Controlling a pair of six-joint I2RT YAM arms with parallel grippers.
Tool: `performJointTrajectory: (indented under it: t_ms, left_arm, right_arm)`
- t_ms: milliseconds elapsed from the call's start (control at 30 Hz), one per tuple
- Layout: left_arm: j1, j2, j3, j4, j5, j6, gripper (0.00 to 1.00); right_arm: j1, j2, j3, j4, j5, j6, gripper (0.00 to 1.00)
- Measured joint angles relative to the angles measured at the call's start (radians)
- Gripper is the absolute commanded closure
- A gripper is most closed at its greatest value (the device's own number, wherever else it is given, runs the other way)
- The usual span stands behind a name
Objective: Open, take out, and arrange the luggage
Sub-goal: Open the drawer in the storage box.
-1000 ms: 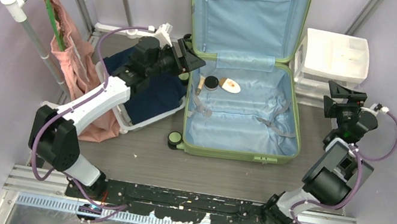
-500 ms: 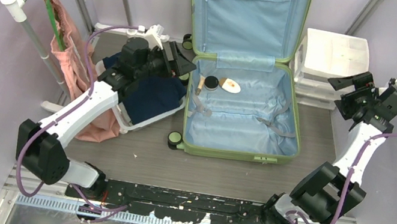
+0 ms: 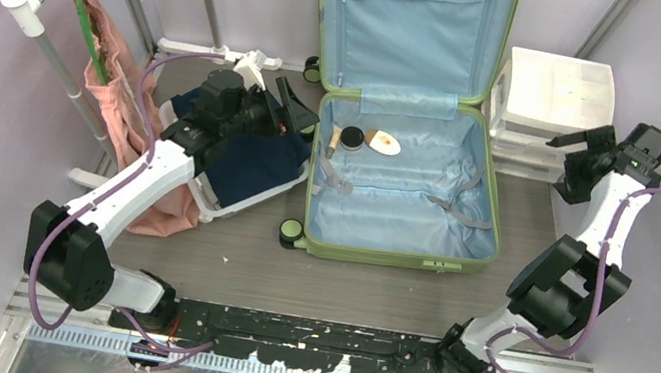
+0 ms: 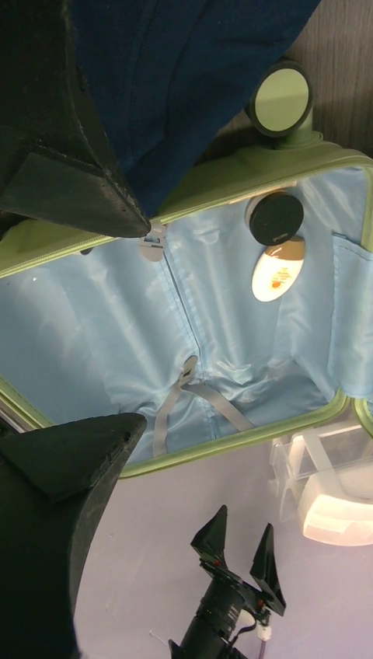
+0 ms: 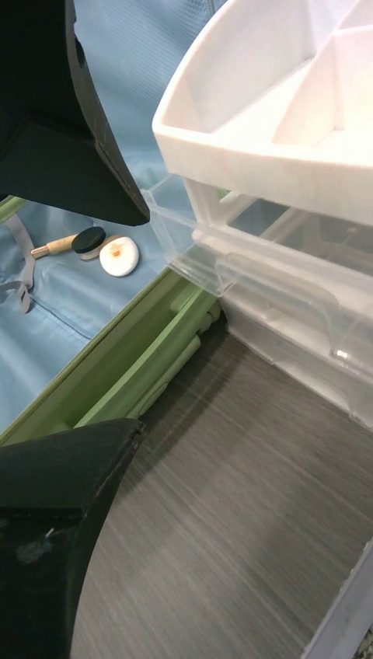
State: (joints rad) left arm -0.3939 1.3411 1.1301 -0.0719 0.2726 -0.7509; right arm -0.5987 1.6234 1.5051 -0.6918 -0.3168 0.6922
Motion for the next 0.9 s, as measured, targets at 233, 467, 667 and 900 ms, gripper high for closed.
performJointTrajectory:
  t_ms: [233, 467, 667, 900]
  left_arm:
    - [0.000, 0.027, 0.000, 0.000, 0.000, -0.009, 0.18]
    - [0.000, 0.032, 0.000, 0.000, 0.000, -0.019, 0.18]
    - [0.000, 0.052, 0.012, -0.002, 0.000, -0.026, 0.18]
    - [0.000, 0.056, 0.020, -0.010, 0.000, -0.028, 0.18]
  right_arm:
    - [0.061, 0.059, 0.075, -0.003, 0.045, 0.029, 0.04]
    - [0.067, 0.111, 0.086, 0.012, 0.083, 0.079, 0.06]
    - [0.069, 0.156, 0.102, 0.026, 0.098, 0.108, 0.07]
    - [0.074, 0.181, 0.134, 0.043, 0.107, 0.139, 0.06]
